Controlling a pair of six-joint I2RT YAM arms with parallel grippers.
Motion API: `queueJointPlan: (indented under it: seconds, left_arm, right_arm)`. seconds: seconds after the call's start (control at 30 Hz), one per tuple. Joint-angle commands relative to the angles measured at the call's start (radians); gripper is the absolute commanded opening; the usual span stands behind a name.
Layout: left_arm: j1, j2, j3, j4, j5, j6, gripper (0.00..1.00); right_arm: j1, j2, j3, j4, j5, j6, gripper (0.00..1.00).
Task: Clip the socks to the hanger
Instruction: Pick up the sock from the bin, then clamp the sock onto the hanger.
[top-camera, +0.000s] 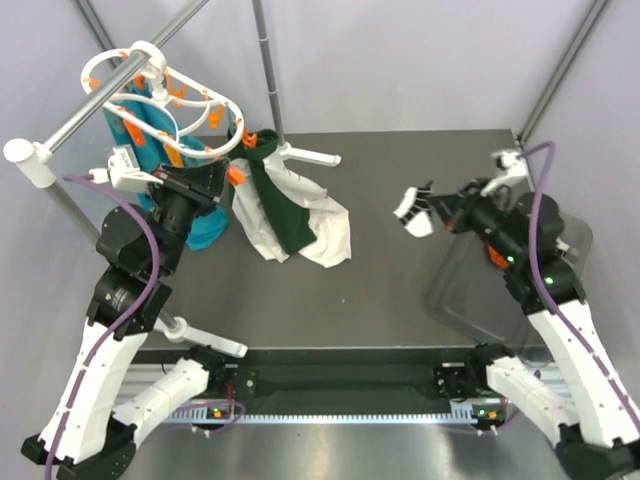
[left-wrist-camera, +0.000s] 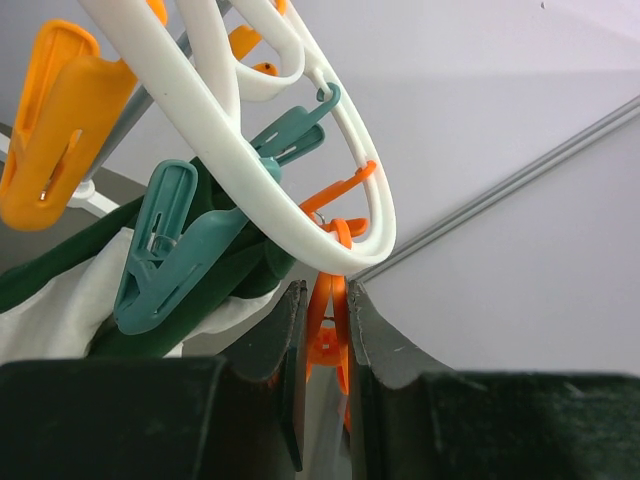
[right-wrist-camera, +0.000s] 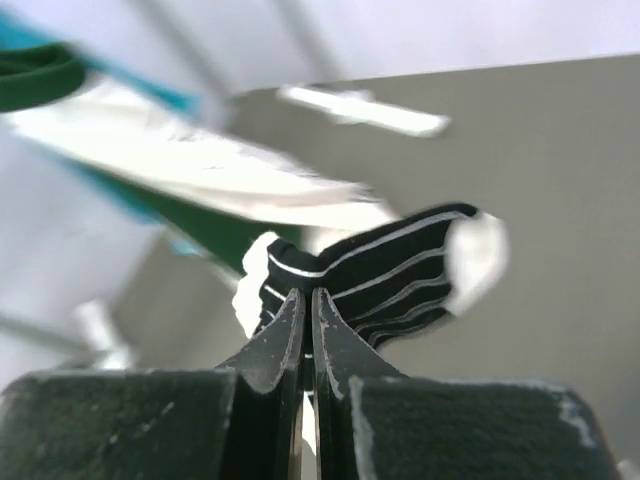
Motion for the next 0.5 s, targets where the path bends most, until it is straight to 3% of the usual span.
queueJointPlan:
  seconds: [0.0, 0.1, 0.3, 0.47]
  left_arm:
    - [-0.006, 0.001, 0.055, -0.1, 0.053, -0.014, 0.0]
    - [-0.006, 0.001, 0.077, -0.122, 0.047, -0.02, 0.0]
    - [-0.006, -0.007, 0.085, -0.125, 0.071, -0.037, 0.0]
    - [-0.006, -0.01, 0.086, -0.117, 0.084, -0.055, 0.0]
  right_arm:
    - [0.198, 0.1, 0.046, 0.315, -0.074, 0.144, 0.0]
    - [0.348, 0.215, 0.101, 0.455, -0.037, 0.161, 0.0]
    - [0.519, 0.425, 0.23, 0.698, 0.026, 0.272, 0.0]
    - [0.612, 0.551, 0.348, 0.718, 0.067, 0.299, 0.0]
